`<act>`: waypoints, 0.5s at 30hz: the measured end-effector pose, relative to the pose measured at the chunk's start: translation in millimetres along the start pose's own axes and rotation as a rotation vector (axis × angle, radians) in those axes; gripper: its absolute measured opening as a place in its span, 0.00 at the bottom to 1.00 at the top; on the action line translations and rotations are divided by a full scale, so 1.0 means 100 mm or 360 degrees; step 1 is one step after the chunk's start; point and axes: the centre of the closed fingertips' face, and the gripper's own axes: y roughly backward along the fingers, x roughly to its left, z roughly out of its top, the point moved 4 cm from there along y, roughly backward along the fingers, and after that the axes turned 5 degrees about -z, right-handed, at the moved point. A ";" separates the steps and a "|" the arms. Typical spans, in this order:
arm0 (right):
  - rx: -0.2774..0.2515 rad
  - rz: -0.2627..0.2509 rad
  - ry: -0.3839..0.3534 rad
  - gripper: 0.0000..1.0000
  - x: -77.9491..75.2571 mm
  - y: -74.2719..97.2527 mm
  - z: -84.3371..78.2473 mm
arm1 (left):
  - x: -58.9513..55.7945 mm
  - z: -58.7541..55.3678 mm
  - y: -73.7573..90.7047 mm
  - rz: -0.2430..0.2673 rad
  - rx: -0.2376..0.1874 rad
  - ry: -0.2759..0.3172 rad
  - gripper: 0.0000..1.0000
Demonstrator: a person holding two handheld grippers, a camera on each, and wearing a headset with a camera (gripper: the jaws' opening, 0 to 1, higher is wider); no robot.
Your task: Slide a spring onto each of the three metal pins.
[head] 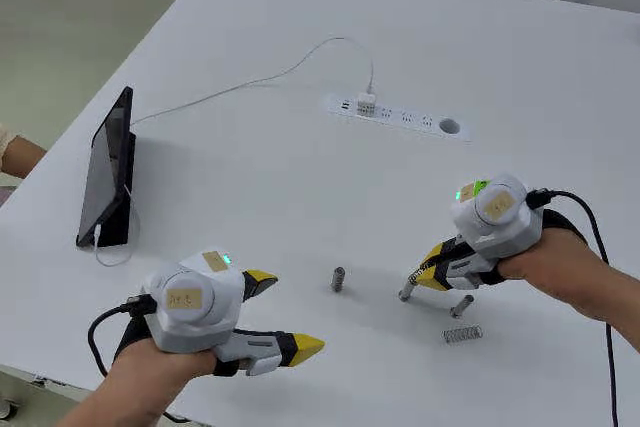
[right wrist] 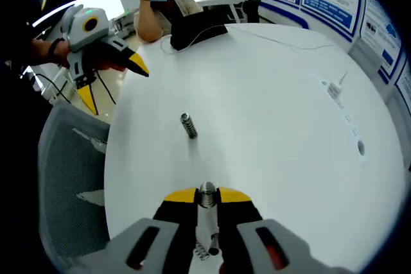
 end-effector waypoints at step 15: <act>0.0055 0.0012 0.0085 0.13 0.03 -0.14 0.01 | 0.01 -0.03 0.00 0.0001 0.0000 0.0020 0.64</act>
